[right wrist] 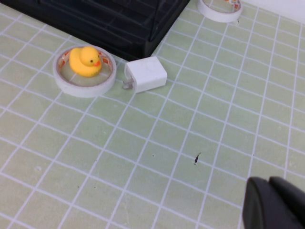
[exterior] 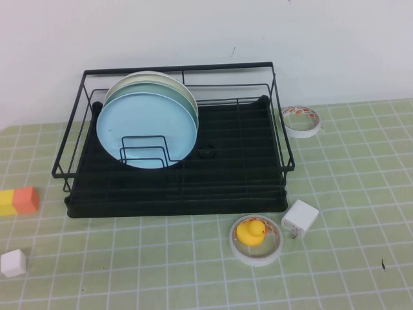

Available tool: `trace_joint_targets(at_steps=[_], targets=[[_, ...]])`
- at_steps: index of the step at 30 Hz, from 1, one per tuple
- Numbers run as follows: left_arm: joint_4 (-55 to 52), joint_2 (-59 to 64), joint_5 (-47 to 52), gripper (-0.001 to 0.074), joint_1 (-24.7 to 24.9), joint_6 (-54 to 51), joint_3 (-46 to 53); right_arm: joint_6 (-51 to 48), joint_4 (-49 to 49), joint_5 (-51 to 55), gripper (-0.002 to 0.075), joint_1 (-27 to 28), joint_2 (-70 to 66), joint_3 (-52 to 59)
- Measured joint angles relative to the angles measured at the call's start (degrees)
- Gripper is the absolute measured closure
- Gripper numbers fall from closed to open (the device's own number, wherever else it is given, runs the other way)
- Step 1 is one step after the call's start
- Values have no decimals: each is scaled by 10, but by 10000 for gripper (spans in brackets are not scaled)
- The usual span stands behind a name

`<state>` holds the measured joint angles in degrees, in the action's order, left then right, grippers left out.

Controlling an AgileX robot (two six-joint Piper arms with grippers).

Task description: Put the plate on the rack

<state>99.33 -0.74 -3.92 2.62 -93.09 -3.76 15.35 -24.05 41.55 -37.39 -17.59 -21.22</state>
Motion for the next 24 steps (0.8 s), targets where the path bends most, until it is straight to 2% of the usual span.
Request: trace_joint_targets(at_steps=[1, 3, 4, 7, 10, 13, 15, 19, 24], targets=[[-6, 0, 0, 736, 0, 12, 1, 0, 0, 0, 728, 0, 0, 0], [-105, 0, 5, 736, 0, 102, 2, 0, 0, 0, 728, 0, 0, 0], [-171, 0, 7, 736, 0, 182, 2, 0, 0, 0, 728, 0, 0, 0], [-470, 0, 27, 736, 0, 497, 2, 0, 0, 0, 728, 0, 0, 0], [-735, 0, 66, 736, 0, 745, 2, 0, 0, 0, 728, 0, 0, 0], [-877, 0, 151, 736, 0, 927, 5, 0, 0, 0, 728, 0, 0, 0], [-927, 0, 196, 736, 0, 1027, 20, 0, 0, 0, 728, 0, 0, 0], [-959, 0, 222, 736, 0, 1120, 45, 0, 0, 0, 728, 0, 0, 0], [-966, -1, 223, 736, 0, 1073, 45, 0, 1, 0, 728, 0, 0, 0]])
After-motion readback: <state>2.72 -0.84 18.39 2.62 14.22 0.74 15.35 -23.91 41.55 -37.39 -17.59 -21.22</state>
